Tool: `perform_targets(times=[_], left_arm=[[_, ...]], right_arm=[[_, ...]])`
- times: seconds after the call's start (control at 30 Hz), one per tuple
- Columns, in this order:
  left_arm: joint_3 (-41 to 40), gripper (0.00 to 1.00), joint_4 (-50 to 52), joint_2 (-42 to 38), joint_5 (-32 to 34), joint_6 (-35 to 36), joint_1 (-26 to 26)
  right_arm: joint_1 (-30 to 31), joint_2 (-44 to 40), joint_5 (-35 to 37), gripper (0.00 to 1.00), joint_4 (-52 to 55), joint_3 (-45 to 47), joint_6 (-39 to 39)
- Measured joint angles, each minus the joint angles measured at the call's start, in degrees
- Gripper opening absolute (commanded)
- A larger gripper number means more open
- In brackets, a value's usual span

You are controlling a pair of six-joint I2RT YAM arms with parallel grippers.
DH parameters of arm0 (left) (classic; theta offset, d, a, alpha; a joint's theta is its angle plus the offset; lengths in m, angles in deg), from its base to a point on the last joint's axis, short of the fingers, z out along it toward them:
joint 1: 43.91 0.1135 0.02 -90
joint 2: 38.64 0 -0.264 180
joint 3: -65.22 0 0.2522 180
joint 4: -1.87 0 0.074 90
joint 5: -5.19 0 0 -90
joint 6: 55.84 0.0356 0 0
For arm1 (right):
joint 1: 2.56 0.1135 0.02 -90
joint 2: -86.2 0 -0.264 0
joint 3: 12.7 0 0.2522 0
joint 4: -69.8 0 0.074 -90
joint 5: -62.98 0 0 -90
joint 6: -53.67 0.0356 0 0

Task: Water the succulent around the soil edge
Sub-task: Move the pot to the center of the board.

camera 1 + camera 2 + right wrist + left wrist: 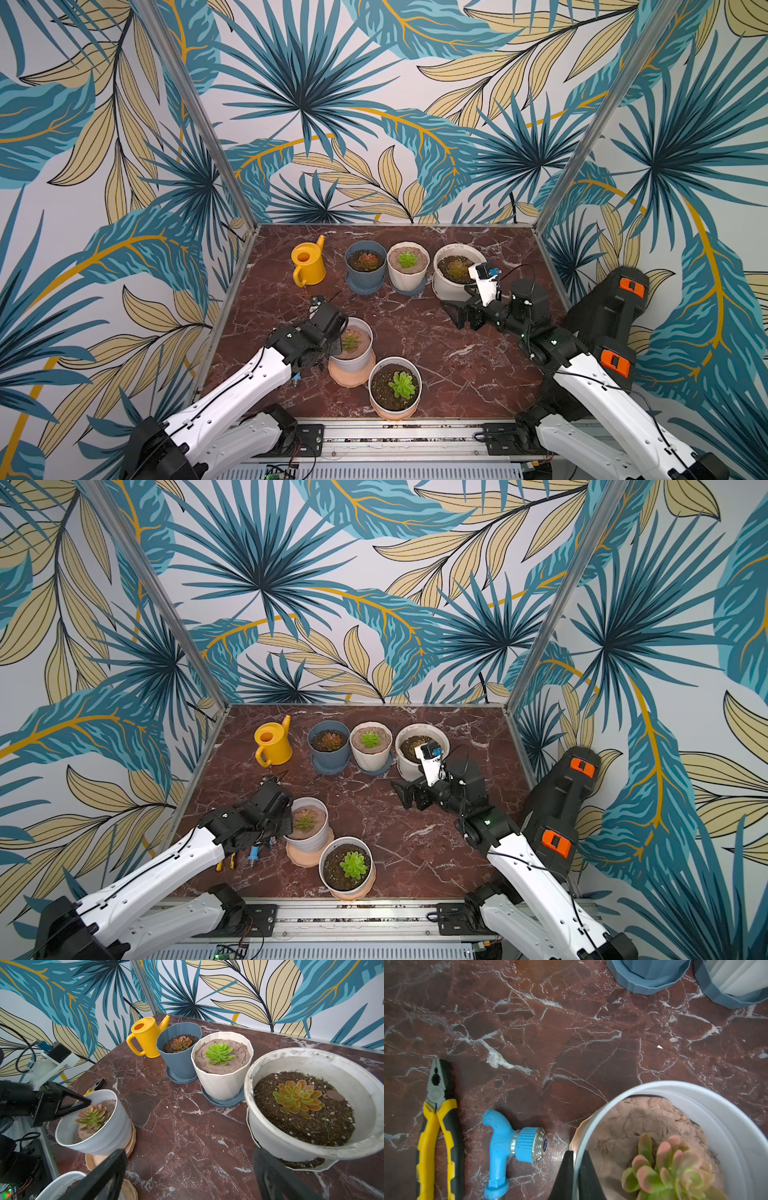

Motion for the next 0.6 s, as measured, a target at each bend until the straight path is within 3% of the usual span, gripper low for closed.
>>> perform_targets(times=[0.13,0.43,0.6], left_arm=[[0.02,0.00,-5.70,2.36,2.91,1.36,0.00],[3.96,0.00,-21.68,15.98,5.40,3.54,0.00],[8.87,0.00,-25.99,23.12,4.35,4.55,-0.07]], right_arm=[[0.00,0.00,0.76,1.00,0.00,0.00,0.00],[2.38,2.23,2.23,0.99,6.14,-3.56,0.74],[9.35,3.08,3.30,0.88,12.04,-5.77,2.64]])
